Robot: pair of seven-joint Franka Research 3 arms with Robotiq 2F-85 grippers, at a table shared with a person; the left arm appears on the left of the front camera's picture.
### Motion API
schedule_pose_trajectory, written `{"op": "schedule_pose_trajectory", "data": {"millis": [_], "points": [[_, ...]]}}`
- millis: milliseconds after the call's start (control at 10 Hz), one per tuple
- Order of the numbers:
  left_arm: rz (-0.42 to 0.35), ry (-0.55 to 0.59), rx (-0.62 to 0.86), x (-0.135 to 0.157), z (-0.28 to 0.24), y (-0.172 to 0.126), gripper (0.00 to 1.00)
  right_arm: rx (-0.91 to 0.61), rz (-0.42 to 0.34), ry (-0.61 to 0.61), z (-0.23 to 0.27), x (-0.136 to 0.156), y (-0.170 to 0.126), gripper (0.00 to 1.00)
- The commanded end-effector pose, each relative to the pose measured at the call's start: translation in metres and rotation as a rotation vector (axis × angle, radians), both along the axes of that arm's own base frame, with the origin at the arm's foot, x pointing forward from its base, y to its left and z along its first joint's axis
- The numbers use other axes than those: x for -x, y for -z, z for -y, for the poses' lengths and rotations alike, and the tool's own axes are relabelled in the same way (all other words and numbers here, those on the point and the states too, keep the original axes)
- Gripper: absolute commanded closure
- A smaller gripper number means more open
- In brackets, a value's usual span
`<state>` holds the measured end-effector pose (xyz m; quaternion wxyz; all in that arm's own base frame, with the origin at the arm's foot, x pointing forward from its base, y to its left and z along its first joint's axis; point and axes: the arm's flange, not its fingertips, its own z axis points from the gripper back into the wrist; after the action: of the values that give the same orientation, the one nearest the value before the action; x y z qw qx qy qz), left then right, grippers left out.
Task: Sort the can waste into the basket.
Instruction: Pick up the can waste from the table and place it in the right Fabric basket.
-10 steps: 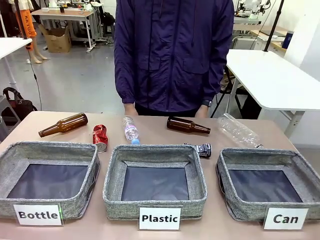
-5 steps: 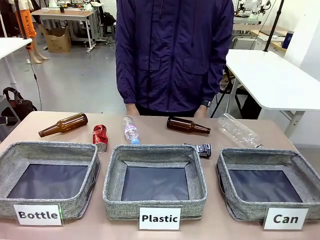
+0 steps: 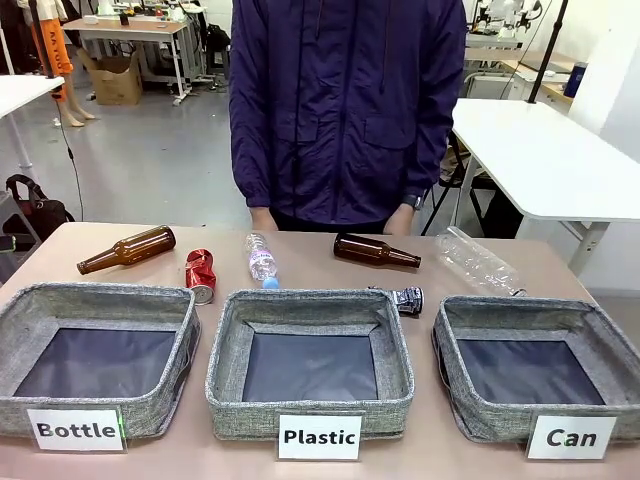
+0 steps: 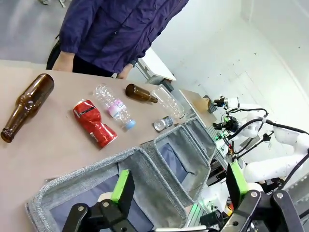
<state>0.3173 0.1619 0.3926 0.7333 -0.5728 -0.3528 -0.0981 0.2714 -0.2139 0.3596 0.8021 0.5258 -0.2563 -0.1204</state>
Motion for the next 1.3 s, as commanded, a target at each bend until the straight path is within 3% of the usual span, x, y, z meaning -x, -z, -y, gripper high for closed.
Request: {"op": "schedule_pose_trajectory", "data": {"millis": [0,200,500,600,700,800,1100,1200], "points": [[0.016,0.001,0.016,0.0,0.0,-0.001,0.0,0.181,0.204,-0.072,-0.045,0.003,-0.029,0.0],[0.016,0.001,0.016,0.0,0.0,-0.001,0.0,0.426,0.36,-0.138,-0.097,-0.003,-0.065,0.0],[0.016,0.001,0.016,0.0,0.0,-0.001,0.0,0.793,0.51,-0.378,-0.178,-0.028,-0.099,0.0],[0.016,0.001,0.016,0.0,0.0,-0.001,0.0,0.805,0.524,-0.416,-0.186,-0.033,-0.104,0.0],[0.016,0.001,0.016,0.0,0.0,-0.001,0.0,0.721,0.539,-0.436,-0.168,-0.029,-0.104,0.0],[0.016,0.001,0.016,0.0,0.0,-0.001,0.0,0.647,0.532,-0.4,-0.138,-0.013,-0.098,0.0],[0.016,0.001,0.016,0.0,0.0,-0.001,0.0,0.611,0.528,-0.332,-0.101,0.021,-0.087,0.0],[0.016,0.001,0.016,0.0,0.0,-0.001,0.0,0.582,0.481,-0.306,-0.084,0.027,-0.08,0.0]]}}
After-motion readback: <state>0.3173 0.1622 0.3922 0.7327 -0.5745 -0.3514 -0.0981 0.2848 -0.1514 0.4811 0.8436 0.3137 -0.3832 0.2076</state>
